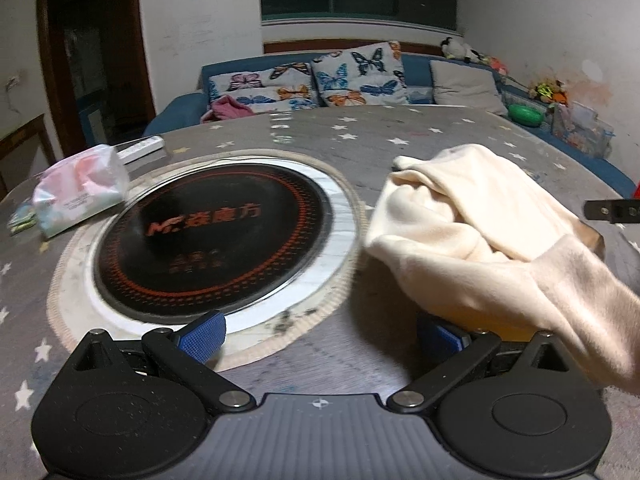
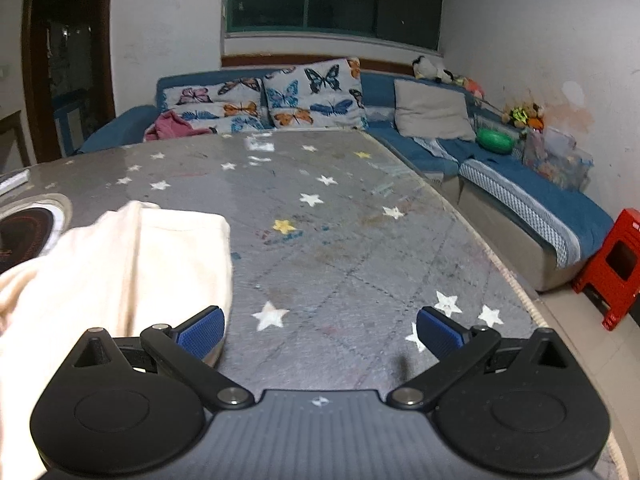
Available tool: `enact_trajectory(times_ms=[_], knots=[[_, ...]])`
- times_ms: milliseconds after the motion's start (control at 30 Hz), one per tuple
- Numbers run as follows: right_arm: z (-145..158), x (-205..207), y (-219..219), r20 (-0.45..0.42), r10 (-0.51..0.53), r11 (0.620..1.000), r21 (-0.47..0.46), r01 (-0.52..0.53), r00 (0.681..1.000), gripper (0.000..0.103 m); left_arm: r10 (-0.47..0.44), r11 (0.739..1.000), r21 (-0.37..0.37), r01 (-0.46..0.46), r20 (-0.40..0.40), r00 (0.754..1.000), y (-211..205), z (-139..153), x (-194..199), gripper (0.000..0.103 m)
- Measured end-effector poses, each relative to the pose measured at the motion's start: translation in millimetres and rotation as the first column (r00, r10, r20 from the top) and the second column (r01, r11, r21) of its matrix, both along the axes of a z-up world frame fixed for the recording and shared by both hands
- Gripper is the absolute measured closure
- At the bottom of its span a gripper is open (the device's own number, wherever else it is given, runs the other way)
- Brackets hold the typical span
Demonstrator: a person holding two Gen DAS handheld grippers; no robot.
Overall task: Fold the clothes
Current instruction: 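Move both grippers over the crumpled cream sweatshirt toward its hem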
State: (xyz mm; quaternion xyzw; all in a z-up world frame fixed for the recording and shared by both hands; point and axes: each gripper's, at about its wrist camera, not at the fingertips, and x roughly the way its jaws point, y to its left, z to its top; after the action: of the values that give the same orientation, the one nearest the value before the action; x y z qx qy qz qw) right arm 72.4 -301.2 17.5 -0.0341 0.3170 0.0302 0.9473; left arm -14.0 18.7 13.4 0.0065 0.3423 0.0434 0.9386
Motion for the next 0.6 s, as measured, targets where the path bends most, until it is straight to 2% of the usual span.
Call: enact_trajectory(times_ms=[267, 600], knots=[[11, -24, 11, 0.000, 0.053, 0.998, 0.021, -0.053, 0.999, 0.000, 0.061, 0.998, -0.028, -0.060, 0.017, 0.998, 14, 13, -15, 0.000], [16, -50, 24, -0.006, 0.094, 0.995, 0.026, -0.094, 0.996, 0.000, 0.052, 0.996, -0.072, -0.051, 0.017, 0.998, 3, 22, -22, 0.000]])
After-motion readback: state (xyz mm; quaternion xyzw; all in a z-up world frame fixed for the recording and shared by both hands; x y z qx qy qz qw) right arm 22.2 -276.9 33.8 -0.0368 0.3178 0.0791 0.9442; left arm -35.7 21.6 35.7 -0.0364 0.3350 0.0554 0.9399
